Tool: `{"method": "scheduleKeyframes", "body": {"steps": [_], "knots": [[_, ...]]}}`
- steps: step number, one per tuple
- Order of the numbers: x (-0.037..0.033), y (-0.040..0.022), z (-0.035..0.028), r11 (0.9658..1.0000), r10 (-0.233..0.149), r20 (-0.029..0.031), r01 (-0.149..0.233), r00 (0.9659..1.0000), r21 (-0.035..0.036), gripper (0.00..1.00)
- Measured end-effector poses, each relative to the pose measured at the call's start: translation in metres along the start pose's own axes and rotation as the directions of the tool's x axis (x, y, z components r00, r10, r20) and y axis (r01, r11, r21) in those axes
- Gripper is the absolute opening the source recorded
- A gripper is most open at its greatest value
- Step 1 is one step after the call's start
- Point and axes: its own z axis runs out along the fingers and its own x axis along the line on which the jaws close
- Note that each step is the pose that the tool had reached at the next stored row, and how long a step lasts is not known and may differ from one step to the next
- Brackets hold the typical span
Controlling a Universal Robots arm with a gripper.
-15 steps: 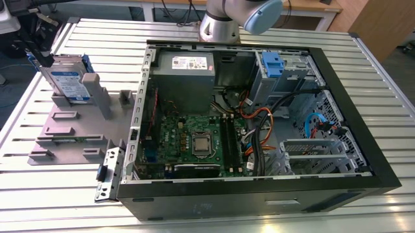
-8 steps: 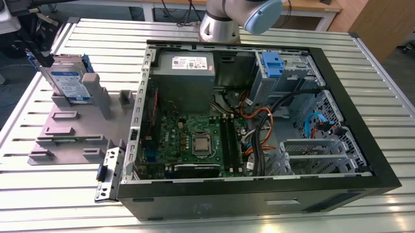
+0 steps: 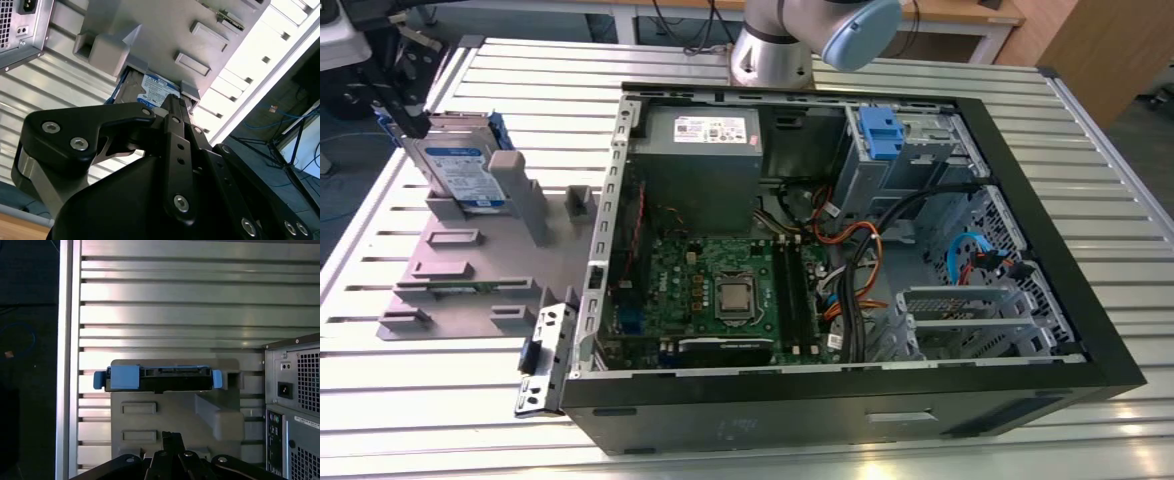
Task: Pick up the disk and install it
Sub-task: 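Pick up the disk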
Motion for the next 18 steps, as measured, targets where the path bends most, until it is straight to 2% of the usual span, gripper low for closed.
{"method": "scheduleKeyframes", "body": {"steps": [8, 18], "knots": [[0.0000, 0.0000, 0.0001, 0.9990, -0.044, -0.0018, 0.044, 0.9990, -0.0011, 0.10], [0.0000, 0.0000, 0.0001, 0.9970, -0.077, -0.0031, 0.077, 0.9970, -0.0021, 0.10]]}}
